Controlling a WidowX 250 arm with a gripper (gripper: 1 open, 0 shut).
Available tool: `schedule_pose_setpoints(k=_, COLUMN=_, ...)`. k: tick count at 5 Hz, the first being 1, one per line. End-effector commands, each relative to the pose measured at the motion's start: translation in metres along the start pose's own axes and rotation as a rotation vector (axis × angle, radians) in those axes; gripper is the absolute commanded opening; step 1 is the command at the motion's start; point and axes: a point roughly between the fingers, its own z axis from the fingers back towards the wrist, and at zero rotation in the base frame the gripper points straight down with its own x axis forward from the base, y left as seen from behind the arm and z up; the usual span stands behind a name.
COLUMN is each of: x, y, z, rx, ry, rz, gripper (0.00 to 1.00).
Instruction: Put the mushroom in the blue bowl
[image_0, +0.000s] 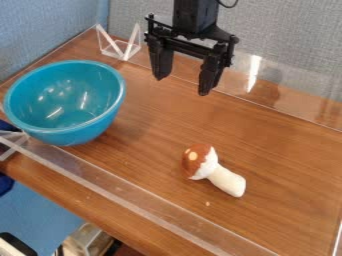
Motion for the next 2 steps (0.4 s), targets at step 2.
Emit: schedule_pose_setpoints(k=2, x=-0.018, y=-0.002, z=-0.034, rx=0.006, ry=0.029, rz=-0.223, gripper=1.0)
